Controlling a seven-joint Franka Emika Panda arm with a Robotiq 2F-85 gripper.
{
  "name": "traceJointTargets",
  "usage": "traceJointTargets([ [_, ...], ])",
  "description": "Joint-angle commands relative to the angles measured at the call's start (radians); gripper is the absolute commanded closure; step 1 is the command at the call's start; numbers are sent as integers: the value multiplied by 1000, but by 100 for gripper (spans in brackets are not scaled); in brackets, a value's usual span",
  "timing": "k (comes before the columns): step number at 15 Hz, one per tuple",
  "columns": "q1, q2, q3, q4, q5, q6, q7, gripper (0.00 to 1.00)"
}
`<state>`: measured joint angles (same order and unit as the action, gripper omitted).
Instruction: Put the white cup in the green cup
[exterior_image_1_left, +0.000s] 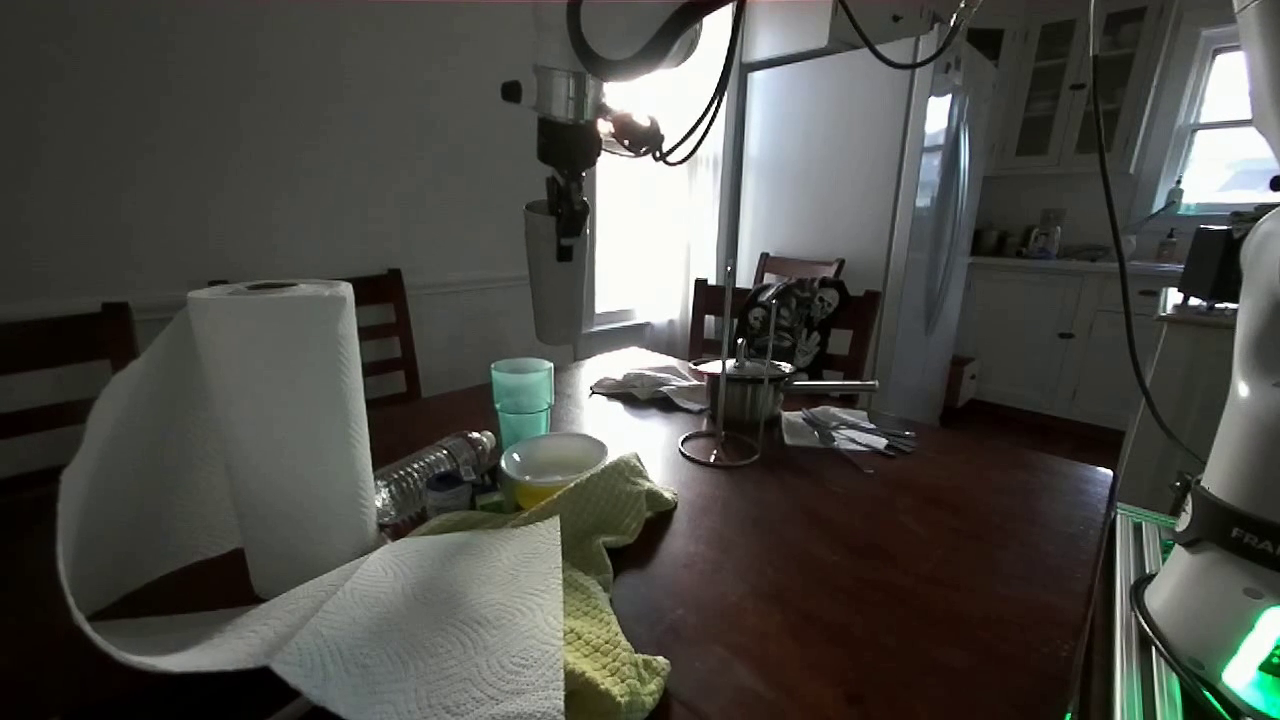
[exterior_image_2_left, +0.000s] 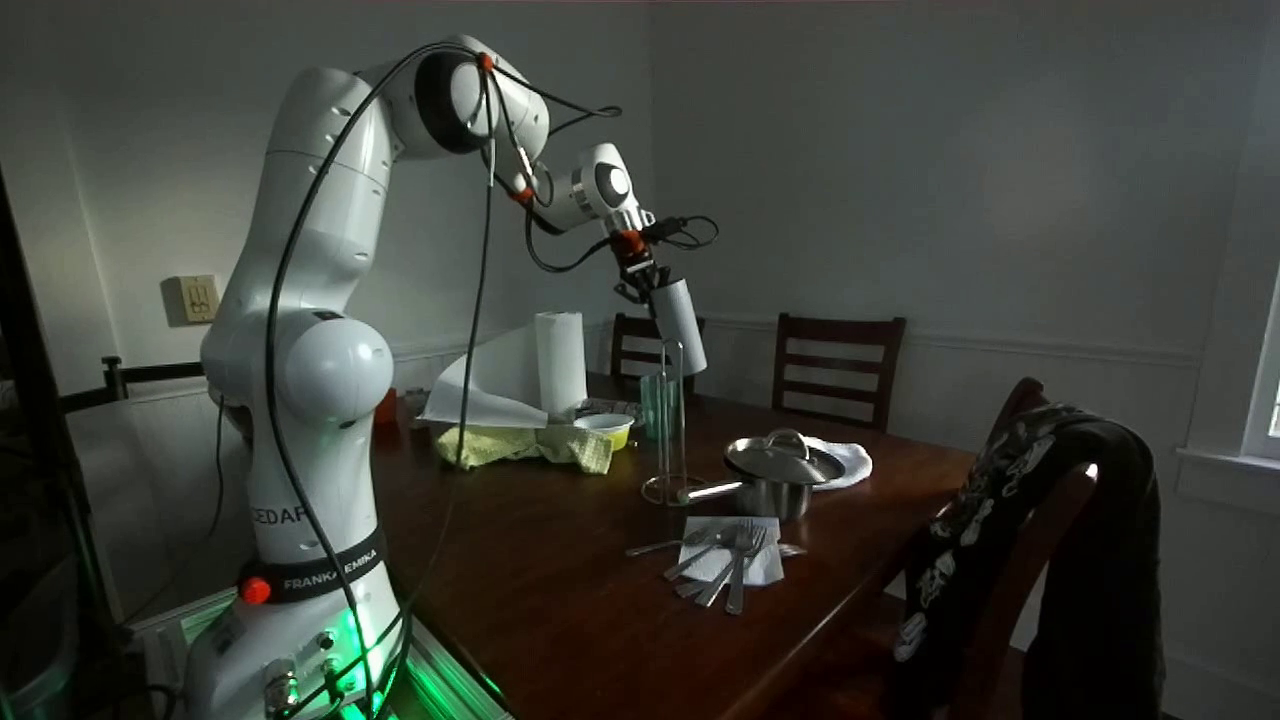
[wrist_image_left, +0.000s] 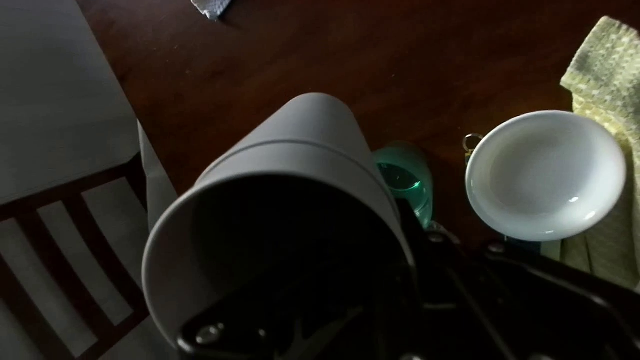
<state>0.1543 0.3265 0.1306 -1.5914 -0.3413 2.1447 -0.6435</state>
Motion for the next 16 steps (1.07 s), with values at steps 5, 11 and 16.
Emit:
traceJointTargets([
  [5,14,-16,25,36,26,-68,47,99],
  [11,14,17,47,91,89,-146,109,99],
  [16,10,54,59,127,140,-128,107,99],
])
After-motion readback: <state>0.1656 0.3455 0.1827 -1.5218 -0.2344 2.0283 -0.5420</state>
